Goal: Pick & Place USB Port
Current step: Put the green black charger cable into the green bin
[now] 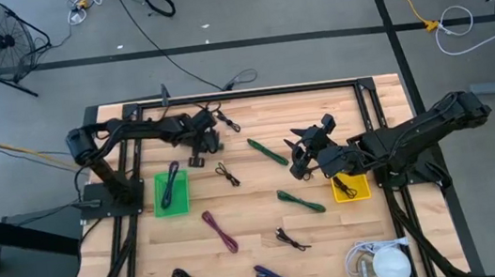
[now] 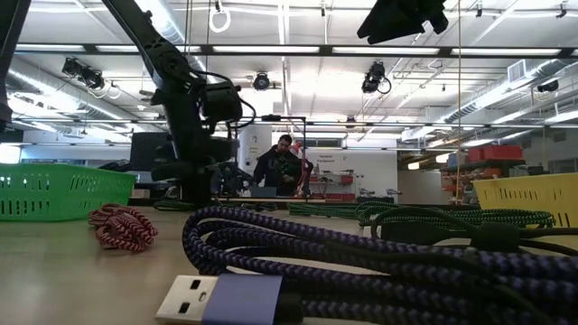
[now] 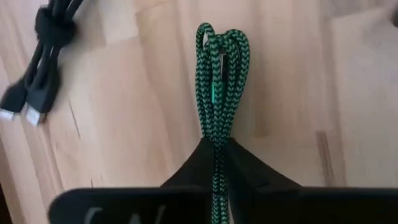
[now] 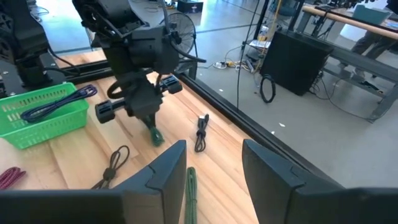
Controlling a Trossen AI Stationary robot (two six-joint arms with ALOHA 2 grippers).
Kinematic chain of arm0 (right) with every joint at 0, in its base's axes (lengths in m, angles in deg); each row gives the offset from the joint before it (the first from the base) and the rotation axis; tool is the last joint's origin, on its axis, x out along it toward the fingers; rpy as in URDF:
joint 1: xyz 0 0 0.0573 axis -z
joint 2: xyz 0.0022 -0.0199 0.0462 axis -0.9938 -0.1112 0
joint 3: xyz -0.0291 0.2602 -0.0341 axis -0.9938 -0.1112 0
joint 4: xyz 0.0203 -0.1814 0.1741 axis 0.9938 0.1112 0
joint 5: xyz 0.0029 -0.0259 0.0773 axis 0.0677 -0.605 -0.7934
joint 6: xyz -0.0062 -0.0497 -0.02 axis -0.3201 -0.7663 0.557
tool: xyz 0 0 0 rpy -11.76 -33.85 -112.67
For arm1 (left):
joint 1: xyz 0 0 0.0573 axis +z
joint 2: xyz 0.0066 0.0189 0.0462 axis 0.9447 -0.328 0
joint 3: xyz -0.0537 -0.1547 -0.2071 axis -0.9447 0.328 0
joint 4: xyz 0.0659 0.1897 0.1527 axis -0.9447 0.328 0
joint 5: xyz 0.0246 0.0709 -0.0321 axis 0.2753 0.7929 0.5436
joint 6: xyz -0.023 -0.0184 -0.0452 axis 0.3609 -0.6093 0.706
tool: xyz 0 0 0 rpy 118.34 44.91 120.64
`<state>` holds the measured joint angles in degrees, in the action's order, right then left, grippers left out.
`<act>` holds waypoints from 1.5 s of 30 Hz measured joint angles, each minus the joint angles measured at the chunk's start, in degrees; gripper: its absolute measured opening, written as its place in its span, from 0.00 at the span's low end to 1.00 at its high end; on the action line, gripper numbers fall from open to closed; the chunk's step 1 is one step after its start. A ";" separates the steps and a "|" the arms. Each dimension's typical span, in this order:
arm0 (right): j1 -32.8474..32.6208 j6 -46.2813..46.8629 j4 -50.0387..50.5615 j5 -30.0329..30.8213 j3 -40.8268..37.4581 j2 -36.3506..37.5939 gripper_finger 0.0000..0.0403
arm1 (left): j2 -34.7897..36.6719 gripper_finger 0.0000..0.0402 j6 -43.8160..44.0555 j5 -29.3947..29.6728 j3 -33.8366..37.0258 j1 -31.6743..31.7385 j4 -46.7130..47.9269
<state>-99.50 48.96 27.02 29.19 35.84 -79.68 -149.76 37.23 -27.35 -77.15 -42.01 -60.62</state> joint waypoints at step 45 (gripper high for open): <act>-0.01 -4.06 2.10 0.13 -0.04 -0.02 0.39 | 67.26 0.02 101.98 17.98 10.52 -36.99 29.58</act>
<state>-99.50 44.90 29.12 29.32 35.80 -79.71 -82.50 139.21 -9.37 -66.63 -79.00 -31.05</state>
